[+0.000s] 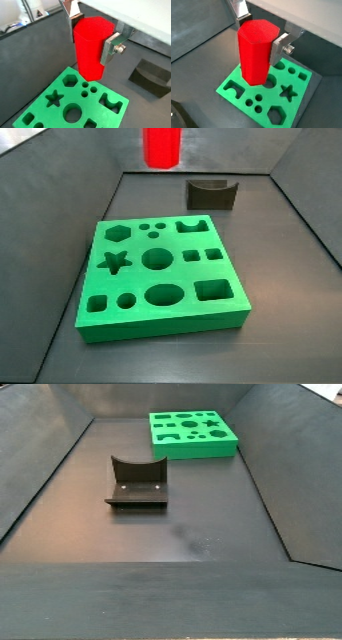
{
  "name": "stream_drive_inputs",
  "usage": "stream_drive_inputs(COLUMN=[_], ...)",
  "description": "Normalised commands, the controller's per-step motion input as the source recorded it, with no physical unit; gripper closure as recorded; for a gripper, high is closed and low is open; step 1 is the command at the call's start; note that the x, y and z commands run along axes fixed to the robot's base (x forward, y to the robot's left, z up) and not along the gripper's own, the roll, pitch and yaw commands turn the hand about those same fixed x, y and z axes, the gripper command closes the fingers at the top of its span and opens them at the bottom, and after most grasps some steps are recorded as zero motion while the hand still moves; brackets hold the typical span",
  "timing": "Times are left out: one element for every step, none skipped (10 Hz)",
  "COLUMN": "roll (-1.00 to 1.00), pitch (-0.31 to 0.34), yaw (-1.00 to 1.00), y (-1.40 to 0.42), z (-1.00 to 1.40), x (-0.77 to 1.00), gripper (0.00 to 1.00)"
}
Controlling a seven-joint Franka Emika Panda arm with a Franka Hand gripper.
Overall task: Pick up the hexagon object. Move up. Place the hexagon object on the fixture. Regrasp the hexagon object. Move to above the board. Insert the hexagon object.
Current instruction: Insert the hexagon object.
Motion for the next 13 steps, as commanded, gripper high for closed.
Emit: stream_drive_inputs(roll=[-0.11, -0.10, -0.07, -0.07, 0.00, 0.00, -0.02, -0.08, -0.05, -0.08, -0.09, -0.08, -0.07], pitch=[-0.053, -0.040, -0.016, -0.021, 0.003, 0.000, 0.000, 0.000, -0.031, -0.049, -0.073, -0.044, -0.029], yaw=[-0.44, -0.48, -0.51, -0.30, 0.00, 0.00, -0.14, -0.20, -0.03, -0.01, -0.08, -0.20, -0.21], y=[0.23, 0.22, 0.19, 0.03, 0.00, 0.00, 0.00, 0.00, -0.06, -0.12, -0.13, -0.07, -0.02], z=[-0.37, -0.36, -0.39, -0.22, 0.00, -0.08, -0.34, -0.40, -0.43, -0.38, -0.37, -0.33, -0.25], x=[-0.14, -0.13, -0.21, 0.00, 0.02, 0.00, -0.23, -0.28, -0.13, -0.13, -0.23, -0.35, -0.35], gripper=[1.00, 1.00, 1.00, 1.00, 1.00, 1.00, 1.00, 1.00, 1.00, 1.00, 1.00, 1.00, 1.00])
